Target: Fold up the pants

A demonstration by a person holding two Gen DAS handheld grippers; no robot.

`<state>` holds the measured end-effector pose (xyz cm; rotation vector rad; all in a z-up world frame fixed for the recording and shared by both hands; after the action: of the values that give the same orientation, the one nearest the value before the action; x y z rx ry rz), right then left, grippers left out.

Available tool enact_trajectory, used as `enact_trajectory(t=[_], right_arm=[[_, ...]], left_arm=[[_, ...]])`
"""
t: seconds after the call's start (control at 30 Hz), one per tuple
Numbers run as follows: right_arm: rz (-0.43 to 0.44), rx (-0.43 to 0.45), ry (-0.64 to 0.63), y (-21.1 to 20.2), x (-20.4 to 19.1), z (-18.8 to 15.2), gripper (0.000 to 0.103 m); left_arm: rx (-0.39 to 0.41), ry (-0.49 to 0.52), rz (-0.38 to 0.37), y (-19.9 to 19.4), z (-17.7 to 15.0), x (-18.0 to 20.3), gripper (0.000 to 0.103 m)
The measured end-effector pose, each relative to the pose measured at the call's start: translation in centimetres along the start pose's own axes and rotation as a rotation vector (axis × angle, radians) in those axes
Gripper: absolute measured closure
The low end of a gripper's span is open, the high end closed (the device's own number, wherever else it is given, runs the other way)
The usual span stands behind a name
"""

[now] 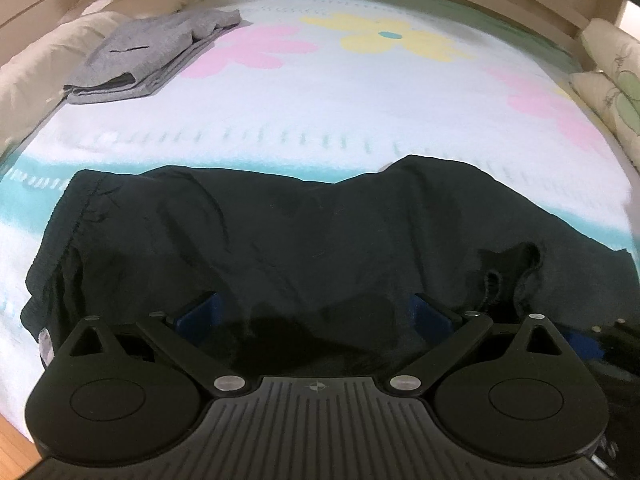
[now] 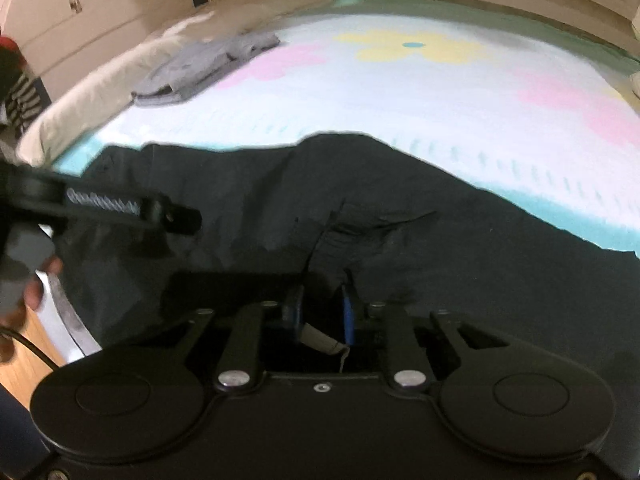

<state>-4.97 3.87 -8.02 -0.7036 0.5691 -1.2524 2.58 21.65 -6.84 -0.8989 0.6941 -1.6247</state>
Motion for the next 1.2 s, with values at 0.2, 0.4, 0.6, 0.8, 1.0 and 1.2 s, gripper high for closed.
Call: enact_trajectory(t=[0.2,0.4,0.6,0.8,1.0,1.2], right_arm=[[0.039,-0.020,-0.141,0.4,-3.2,-0.3,0.060],[0.007,0.044,-0.121,-2.2,-1.2,0.7,0.008],[-0.085,0.041,0.044,-3.7,4.1,2.2,0.001],[-0.218,-0.221,0.266,-0.1,8.3,0.9,0.001],[-0.243,-0.317,0.353,1.8,8.8,-0.3,0.001],[-0.309,-0.336,0.171,2.3,6.8,-0.6,0.000]], left_arm=[[-0.037,0.014,0.019,0.9,-0.2,-0.2,0.002],[-0.066,0.016,0.032,1.7,-0.6,-0.6,0.002],[-0.077,0.049,0.049,2.3,-1.2,-0.1,0.001],[-0.086,0.055,0.039,2.1,-1.5,0.1,0.001],[-0.103,0.046,0.063,0.8,-2.8,0.0,0.001],[-0.073,0.022,0.072,-0.8,-4.0,-0.6,0.002]])
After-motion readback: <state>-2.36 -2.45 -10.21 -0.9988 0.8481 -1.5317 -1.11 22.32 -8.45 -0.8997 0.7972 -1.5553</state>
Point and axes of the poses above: each gripper's, at about its wrist camera, not at the fingertips, and y roughly the way its jaws point, x to its right, z to its top, the point moved 1 cm from there along y, roughly the way its jaws point, and after that the axes turned 10 degrees about -z, right-handed, at the moved point
